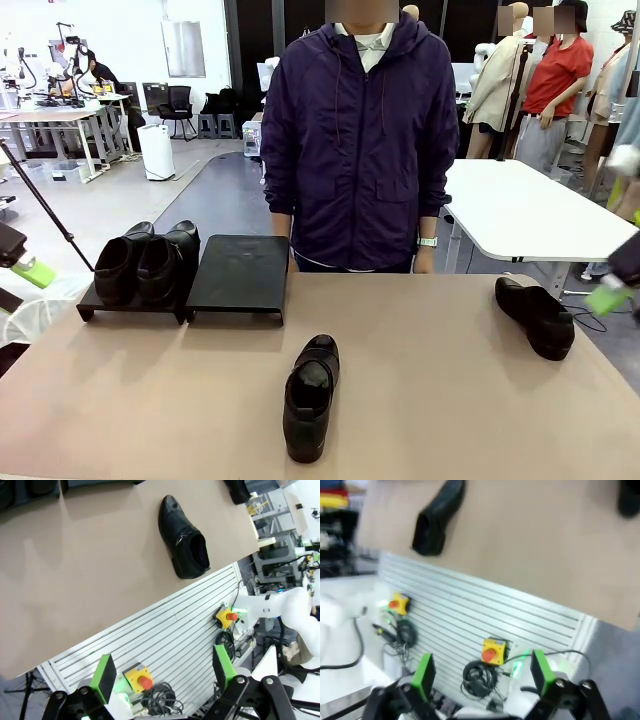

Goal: Organize the shoes by placing them on the stand.
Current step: Pick up one Shoe and place it in the middle of the table, then place the Shoe from the middle of the table onto the Shoes Stand.

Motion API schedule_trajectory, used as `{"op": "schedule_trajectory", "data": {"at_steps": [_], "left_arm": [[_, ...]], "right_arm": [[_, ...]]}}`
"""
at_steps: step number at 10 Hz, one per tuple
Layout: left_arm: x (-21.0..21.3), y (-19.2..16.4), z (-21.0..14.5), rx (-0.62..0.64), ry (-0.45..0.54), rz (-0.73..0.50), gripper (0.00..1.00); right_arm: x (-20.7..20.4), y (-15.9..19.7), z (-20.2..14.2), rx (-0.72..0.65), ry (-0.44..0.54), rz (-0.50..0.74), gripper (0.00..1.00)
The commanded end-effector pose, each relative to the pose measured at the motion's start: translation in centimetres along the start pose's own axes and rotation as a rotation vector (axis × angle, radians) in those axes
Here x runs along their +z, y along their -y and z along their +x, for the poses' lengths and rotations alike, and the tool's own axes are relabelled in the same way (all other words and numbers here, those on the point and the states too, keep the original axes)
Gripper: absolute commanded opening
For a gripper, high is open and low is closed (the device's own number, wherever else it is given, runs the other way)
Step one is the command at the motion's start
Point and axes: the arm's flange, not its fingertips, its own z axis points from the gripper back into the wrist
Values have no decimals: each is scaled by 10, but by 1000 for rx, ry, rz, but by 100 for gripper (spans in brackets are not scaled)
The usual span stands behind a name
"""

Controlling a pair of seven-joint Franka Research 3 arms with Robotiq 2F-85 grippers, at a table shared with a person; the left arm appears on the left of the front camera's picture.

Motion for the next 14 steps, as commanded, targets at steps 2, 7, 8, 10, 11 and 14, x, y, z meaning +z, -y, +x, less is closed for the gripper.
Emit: {"op": "schedule_trajectory", "data": {"at_steps": [2, 7, 8, 10, 11, 14], "left_arm": [[3, 0, -1, 0, -10, 7, 100], [3, 0, -1, 0, -10, 7, 100], [3, 0, -1, 0, -10, 7, 100], [3, 0, -1, 0, -10, 7, 100], [0, 0, 0, 0, 0, 0, 100], [-49, 122, 33, -98, -162, 107, 100]], "right_arm": [[-9, 32, -32, -15, 96, 30, 100], [11, 26, -30, -43, 88, 27, 100], [11, 26, -30, -43, 88, 27, 100], [11, 26, -30, -43, 88, 27, 100], [11, 26, -30, -43, 88, 27, 100], [11, 26, -30, -43, 88, 27, 100]]}}
